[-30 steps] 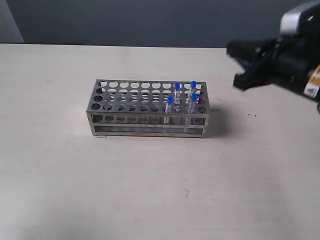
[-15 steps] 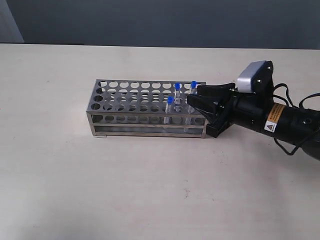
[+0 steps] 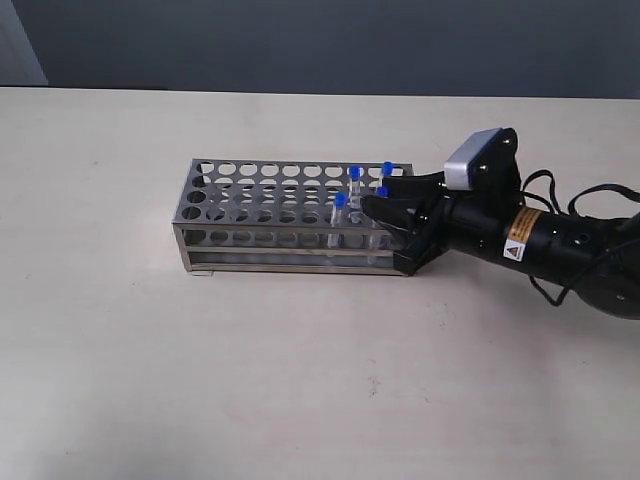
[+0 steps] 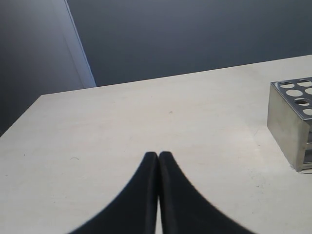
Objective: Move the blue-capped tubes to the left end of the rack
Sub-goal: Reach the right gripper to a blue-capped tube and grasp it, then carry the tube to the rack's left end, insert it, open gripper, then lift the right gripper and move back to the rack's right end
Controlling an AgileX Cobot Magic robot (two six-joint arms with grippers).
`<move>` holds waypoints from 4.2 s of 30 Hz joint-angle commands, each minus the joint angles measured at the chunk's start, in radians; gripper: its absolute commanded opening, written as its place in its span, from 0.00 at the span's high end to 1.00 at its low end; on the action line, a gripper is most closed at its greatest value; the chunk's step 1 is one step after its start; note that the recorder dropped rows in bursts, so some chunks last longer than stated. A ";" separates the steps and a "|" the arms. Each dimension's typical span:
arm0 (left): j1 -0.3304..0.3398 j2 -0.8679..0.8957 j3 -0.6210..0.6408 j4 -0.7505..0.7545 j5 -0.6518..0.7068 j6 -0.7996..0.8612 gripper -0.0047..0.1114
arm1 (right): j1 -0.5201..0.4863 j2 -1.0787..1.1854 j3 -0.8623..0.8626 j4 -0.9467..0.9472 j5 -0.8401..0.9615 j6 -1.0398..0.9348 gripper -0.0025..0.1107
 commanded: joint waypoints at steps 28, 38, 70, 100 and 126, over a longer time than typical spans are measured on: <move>-0.009 0.004 -0.002 0.003 -0.013 -0.003 0.96 | 0.038 -0.323 -0.176 -0.108 0.265 0.254 0.98; -0.009 0.004 -0.002 0.003 -0.013 -0.003 0.96 | 0.271 -0.213 -0.536 -0.161 0.485 0.350 0.98; -0.009 0.004 -0.002 0.003 -0.013 -0.003 0.96 | 0.410 0.338 -0.983 -0.160 0.630 0.450 0.98; -0.009 0.004 -0.002 0.003 -0.013 -0.003 0.96 | 0.321 -0.355 -0.381 -0.351 0.808 0.626 0.65; -0.009 0.004 -0.002 0.003 -0.013 -0.003 0.96 | 0.281 -0.156 -0.153 0.215 0.535 0.083 0.65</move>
